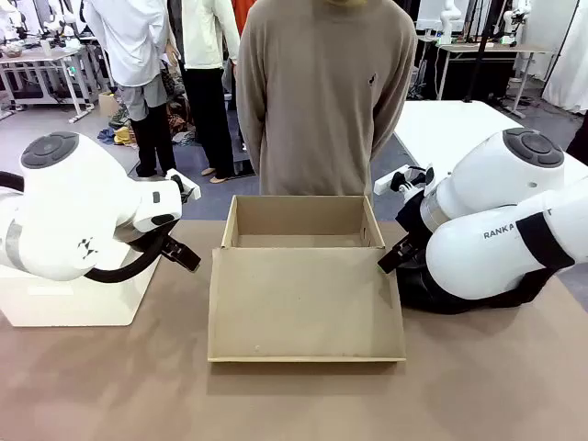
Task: Pack the shoes into the box.
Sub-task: Place one shoe of the Shoes into the Shoes Box.
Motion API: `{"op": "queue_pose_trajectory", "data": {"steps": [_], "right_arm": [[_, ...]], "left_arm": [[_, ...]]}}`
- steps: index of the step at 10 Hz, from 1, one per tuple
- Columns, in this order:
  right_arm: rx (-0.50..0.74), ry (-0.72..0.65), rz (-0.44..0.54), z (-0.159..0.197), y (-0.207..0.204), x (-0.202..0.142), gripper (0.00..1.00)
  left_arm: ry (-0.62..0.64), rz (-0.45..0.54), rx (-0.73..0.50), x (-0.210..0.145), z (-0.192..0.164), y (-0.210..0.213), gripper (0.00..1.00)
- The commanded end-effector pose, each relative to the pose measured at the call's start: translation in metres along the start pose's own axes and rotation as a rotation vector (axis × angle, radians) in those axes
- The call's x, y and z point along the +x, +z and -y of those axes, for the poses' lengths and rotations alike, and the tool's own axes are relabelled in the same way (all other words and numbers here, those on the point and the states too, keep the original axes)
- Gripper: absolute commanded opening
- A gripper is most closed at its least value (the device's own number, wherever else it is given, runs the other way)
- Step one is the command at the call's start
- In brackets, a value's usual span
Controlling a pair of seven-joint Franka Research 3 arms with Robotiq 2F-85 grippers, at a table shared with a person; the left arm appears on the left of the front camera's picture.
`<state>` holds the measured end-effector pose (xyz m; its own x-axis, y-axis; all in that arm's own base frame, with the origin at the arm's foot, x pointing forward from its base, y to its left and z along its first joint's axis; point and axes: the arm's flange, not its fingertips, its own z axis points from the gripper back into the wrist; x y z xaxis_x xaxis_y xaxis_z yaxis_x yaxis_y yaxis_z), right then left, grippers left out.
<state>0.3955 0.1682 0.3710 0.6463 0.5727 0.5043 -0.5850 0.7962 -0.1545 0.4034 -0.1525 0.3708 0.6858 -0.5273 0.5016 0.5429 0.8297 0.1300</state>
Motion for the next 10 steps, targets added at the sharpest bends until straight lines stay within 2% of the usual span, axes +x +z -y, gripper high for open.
{"op": "queue_pose_trajectory", "data": {"steps": [1,10], "right_arm": [[0.000,0.000,0.000,0.0000,0.0000,0.0000,1.00],[0.000,0.000,0.000,0.0000,0.0000,0.0000,1.00]], "left_arm": [[0.000,0.000,0.000,0.0000,0.0000,0.0000,1.00],[0.000,0.000,0.000,0.0000,0.0000,0.0000,1.00]]}}
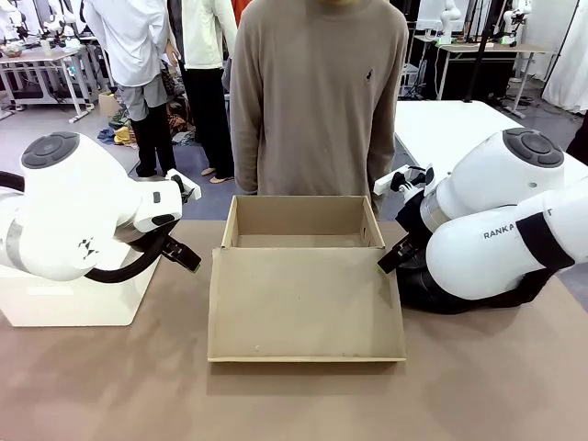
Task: Pack the shoes into the box.
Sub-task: Place one shoe of the Shoes into the Shoes Box.
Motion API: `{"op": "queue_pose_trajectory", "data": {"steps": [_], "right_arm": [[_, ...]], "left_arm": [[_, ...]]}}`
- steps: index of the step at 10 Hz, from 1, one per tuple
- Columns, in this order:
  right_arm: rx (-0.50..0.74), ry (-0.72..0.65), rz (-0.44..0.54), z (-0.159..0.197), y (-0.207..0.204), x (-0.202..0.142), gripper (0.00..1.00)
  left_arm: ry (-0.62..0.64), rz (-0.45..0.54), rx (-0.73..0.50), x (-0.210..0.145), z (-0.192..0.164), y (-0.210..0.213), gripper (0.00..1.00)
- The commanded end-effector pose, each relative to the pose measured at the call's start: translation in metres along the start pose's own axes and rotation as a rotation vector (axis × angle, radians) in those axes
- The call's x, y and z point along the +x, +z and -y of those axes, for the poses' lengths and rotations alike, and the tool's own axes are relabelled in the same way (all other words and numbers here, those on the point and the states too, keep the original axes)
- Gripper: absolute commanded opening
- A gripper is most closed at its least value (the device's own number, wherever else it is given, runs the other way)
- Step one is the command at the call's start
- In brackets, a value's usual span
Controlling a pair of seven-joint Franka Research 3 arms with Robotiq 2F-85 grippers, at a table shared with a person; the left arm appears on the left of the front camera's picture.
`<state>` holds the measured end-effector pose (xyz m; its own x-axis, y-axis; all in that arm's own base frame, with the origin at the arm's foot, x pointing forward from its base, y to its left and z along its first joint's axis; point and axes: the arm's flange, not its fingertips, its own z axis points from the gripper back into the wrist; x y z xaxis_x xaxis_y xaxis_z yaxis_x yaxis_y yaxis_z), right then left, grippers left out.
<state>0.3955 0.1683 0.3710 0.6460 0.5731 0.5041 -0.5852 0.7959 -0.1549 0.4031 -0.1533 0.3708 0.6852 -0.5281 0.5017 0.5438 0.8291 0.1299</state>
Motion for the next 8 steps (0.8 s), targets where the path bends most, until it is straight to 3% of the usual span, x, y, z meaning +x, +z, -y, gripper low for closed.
{"op": "queue_pose_trajectory", "data": {"steps": [1,4,8], "right_arm": [[0.000,0.000,0.000,0.000,0.000,0.000,1.00],[0.000,0.000,0.000,0.000,0.000,0.000,1.00],[0.062,-0.037,0.009,0.021,0.041,0.027,1.00]], "left_arm": [[0.001,0.000,0.001,0.000,-0.001,0.000,1.00],[-0.002,-0.002,0.010,0.007,-0.002,0.006,1.00],[-0.027,-0.007,0.049,0.060,-0.008,0.061,1.00]]}}
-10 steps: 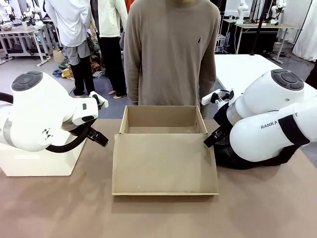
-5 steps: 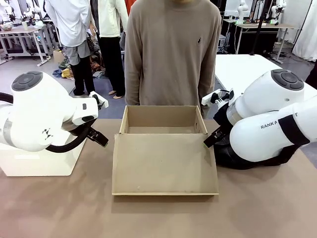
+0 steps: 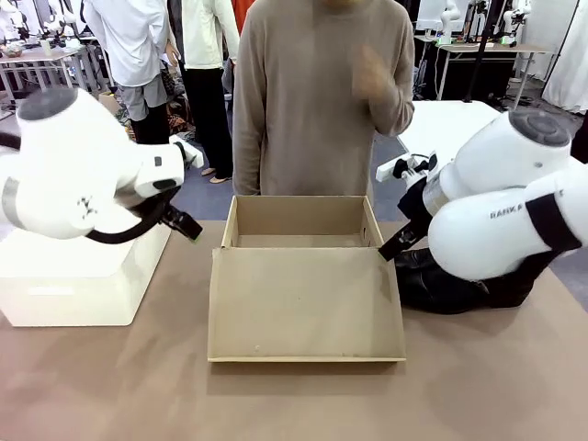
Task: Pack the shoes into the box.
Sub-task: Place one shoe of the Shoes into the Shoes Box.
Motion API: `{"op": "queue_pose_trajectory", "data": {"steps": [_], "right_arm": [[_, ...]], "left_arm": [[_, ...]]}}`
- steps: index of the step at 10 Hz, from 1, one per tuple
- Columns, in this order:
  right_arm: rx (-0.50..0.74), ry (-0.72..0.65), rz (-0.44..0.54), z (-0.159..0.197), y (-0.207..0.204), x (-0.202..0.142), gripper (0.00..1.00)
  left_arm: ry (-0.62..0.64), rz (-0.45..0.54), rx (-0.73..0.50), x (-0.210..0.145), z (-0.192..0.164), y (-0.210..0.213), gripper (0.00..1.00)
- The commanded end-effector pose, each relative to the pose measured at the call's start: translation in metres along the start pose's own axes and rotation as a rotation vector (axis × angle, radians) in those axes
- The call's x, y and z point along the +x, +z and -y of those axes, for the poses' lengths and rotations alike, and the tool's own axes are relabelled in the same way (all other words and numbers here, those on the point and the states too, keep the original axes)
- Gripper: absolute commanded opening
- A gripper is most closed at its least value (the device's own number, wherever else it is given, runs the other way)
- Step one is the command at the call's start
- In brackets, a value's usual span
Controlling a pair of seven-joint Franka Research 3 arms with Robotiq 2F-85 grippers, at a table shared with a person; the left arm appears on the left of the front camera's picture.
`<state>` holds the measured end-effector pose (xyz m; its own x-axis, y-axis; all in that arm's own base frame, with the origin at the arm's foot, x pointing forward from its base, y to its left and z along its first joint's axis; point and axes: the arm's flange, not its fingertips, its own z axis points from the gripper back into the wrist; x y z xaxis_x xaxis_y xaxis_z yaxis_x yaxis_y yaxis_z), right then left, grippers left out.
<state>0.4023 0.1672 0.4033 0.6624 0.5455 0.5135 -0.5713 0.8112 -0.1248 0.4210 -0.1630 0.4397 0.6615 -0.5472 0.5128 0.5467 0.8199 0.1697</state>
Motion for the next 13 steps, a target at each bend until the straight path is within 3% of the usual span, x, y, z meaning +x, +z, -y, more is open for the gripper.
{"op": "queue_pose_trajectory", "data": {"steps": [1,5,8,13], "right_arm": [[0.064,-0.012,0.003,0.016,0.031,0.015,1.00],[0.066,0.024,-0.019,0.024,0.079,0.035,1.00],[0.085,0.060,-0.011,0.022,0.098,0.038,1.00],[0.244,0.199,0.178,0.035,0.132,0.021,1.00]], "left_arm": [[-0.003,-0.026,0.023,0.020,-0.001,0.025,1.00],[-0.019,-0.037,0.003,0.041,0.001,0.063,1.00],[-0.030,-0.024,0.007,0.037,0.005,0.075,1.00],[-0.241,0.155,-0.122,0.023,-0.004,0.104,1.00]]}}
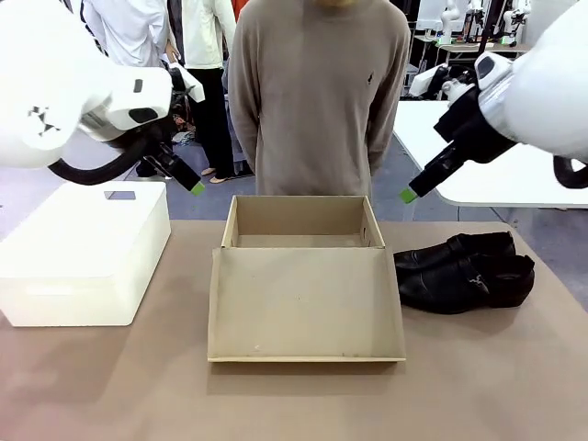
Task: Pack the shoes into the box.
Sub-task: Place one shoe of the Shoes into the Shoes Box.
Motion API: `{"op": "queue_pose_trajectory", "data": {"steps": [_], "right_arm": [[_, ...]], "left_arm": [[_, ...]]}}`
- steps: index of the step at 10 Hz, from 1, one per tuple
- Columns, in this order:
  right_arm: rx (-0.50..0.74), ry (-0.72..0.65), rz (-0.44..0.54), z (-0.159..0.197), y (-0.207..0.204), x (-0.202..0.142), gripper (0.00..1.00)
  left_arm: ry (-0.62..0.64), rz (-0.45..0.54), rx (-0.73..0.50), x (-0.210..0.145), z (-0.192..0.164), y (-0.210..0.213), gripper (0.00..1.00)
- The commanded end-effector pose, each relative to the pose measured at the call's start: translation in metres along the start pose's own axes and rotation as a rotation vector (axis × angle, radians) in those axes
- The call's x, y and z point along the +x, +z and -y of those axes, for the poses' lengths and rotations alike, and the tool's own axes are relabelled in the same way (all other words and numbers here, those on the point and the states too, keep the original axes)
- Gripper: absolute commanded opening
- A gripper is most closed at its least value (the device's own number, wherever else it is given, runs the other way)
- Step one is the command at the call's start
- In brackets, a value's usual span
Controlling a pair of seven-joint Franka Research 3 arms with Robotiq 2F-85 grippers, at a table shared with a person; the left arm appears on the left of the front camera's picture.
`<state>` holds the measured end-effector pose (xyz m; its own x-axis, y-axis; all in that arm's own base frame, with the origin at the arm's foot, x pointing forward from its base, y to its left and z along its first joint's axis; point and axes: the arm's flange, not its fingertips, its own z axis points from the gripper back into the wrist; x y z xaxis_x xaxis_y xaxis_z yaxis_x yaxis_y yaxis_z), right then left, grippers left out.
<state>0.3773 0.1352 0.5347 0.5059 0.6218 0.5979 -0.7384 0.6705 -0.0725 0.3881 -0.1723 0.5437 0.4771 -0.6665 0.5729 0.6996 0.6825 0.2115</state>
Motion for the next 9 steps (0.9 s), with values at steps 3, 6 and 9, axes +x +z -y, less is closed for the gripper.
{"op": "queue_pose_trajectory", "data": {"steps": [3,6,9], "right_arm": [[0.196,0.155,0.160,0.008,0.019,-0.019,1.00],[0.278,0.221,0.233,0.013,0.028,-0.028,1.00],[0.283,0.234,0.238,0.014,0.030,-0.030,1.00]], "left_arm": [[-0.148,0.124,-0.151,-0.020,-0.019,0.019,1.00],[-0.225,0.197,-0.218,-0.031,-0.029,0.024,1.00],[-0.275,0.206,-0.230,-0.040,-0.036,0.021,1.00]]}}
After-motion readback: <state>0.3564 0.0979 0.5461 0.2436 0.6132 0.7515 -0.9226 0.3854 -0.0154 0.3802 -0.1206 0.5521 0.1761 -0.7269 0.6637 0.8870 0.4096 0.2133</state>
